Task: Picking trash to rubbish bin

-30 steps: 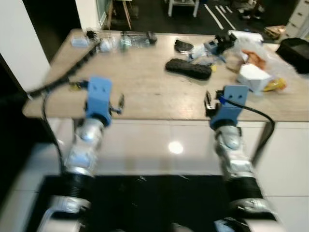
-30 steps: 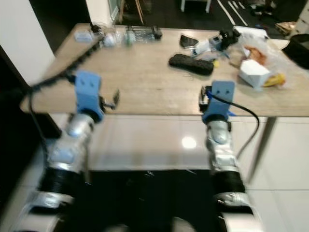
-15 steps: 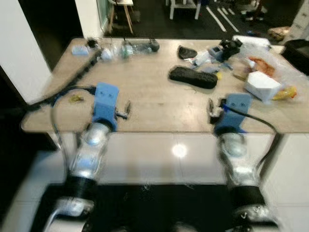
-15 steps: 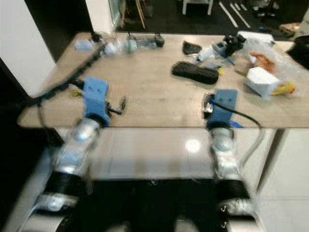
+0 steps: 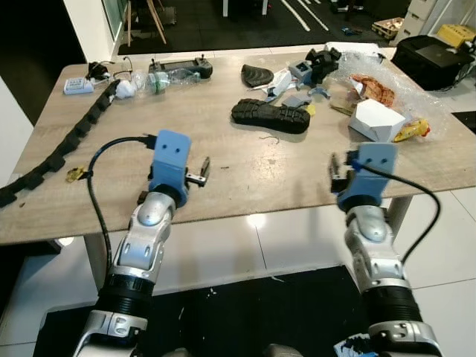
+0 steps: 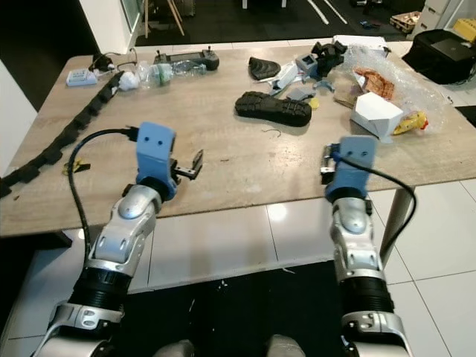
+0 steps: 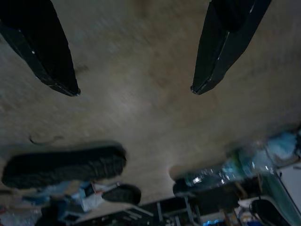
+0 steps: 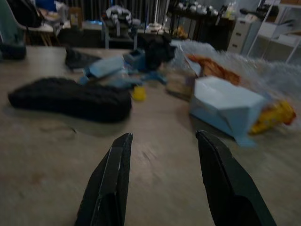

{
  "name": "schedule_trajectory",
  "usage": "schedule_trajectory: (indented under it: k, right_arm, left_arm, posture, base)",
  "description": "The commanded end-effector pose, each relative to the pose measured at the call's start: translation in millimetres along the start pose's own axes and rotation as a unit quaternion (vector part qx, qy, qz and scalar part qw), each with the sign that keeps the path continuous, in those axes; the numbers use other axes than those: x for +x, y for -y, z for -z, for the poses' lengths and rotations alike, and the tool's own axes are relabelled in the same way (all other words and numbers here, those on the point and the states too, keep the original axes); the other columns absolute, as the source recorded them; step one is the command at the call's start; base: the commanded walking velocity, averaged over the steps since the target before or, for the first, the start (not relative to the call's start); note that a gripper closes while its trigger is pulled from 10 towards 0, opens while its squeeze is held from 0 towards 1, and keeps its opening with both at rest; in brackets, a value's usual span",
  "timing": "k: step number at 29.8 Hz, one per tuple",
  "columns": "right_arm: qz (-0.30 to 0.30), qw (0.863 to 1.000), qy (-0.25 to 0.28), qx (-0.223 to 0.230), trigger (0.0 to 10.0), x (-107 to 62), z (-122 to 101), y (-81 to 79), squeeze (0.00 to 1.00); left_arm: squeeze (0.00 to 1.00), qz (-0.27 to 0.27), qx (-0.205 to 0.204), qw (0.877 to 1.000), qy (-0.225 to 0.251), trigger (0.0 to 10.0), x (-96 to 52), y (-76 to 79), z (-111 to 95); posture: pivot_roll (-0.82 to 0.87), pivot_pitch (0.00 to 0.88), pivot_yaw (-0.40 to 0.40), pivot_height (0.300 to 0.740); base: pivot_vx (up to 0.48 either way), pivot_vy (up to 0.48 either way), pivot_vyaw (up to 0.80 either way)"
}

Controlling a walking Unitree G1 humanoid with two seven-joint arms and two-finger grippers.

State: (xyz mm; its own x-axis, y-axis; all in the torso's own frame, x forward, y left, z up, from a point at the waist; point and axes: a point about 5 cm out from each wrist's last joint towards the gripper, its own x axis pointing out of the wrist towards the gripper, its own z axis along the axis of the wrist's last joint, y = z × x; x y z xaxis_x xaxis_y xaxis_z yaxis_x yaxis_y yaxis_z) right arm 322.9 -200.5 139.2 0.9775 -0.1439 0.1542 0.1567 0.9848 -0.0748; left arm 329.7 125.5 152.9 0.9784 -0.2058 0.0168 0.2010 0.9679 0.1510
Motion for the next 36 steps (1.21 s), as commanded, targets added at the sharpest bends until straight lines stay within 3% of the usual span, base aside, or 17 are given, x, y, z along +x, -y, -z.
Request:
schedule_trajectory:
  k: [1, 36]
  right_arm:
    - [-0.005, 1.000, -0.005, 0.004, 10.0, -1.6, 1.0, -4.1, 0.00]
    - [-0.001, 1.000, -0.015, -0.001, 10.0, -6.9, 1.6, -0.1, 0.00]
  left_arm:
    - [0.00, -0.003, 0.005, 1.000, -0.012, 10.0, -2.9, -2.3, 4.4]
    - [0.00, 0.013, 0.004, 1.000, -0.009, 10.0, -5.2, 5.3, -1.2]
  posture:
    - [-0.09, 0.042, -0.018, 0.740]
    - [-0.09, 0.057, -0.021, 0.740]
  base:
    - [0.277, 0.000, 0.00]
    - [0.276, 0.000, 0.00]
